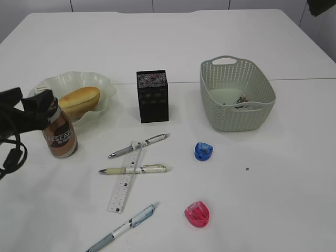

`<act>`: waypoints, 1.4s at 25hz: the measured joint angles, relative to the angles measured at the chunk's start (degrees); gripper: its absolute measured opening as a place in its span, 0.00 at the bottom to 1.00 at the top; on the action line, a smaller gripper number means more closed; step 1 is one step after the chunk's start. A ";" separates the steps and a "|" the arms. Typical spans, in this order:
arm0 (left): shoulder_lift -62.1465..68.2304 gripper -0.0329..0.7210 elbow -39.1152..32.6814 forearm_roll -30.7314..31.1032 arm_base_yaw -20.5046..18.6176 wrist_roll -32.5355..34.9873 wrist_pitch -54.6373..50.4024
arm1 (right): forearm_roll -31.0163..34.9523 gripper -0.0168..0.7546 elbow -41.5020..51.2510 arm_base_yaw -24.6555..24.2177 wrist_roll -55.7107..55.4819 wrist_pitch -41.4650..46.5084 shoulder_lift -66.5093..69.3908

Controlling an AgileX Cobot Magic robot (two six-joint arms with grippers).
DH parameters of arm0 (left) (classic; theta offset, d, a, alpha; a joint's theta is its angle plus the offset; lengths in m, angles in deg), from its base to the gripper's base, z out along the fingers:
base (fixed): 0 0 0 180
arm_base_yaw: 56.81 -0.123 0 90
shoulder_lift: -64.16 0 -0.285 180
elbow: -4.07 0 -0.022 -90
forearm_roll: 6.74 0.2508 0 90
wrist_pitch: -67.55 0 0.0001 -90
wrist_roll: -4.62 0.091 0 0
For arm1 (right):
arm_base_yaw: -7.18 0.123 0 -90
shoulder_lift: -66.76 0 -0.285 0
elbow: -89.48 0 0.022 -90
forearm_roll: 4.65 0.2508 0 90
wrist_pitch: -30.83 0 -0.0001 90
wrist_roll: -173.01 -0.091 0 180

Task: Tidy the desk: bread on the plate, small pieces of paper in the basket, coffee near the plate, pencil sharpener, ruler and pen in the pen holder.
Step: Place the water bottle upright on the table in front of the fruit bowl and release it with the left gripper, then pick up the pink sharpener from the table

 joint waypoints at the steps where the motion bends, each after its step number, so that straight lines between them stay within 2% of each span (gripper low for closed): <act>1: -1.71 0.73 0.00 0.00 0.00 0.00 -0.35 | 0.00 0.64 0.00 0.00 0.00 0.00 0.00; 5: -11.72 0.72 -0.58 0.33 0.00 0.00 -12.14 | 0.00 0.64 0.00 0.00 0.00 0.00 0.00; 12: -33.81 0.70 0.85 -0.26 0.00 -2.78 -52.30 | 0.00 0.64 0.00 0.00 -0.50 0.00 0.00; 17: -45.32 0.70 7.05 -2.80 0.00 -3.12 -88.05 | 0.00 0.64 0.00 0.00 -2.16 0.00 0.00; 24: -50.91 0.70 21.94 -1.68 0.00 -4.87 -125.80 | 0.10 0.64 0.50 0.00 -5.57 0.00 -0.91; 26: -50.91 0.70 26.40 0.14 0.00 -6.46 -133.01 | 0.23 0.64 1.82 0.00 -7.08 0.00 -1.77; 30: -50.78 0.70 32.75 1.49 0.00 -8.42 -136.46 | 0.63 0.64 6.64 0.00 -9.30 0.00 -3.77; 35: -49.52 0.70 34.04 0.02 0.00 -9.17 -137.22 | 1.97 0.64 16.17 0.99 -10.09 0.00 -5.64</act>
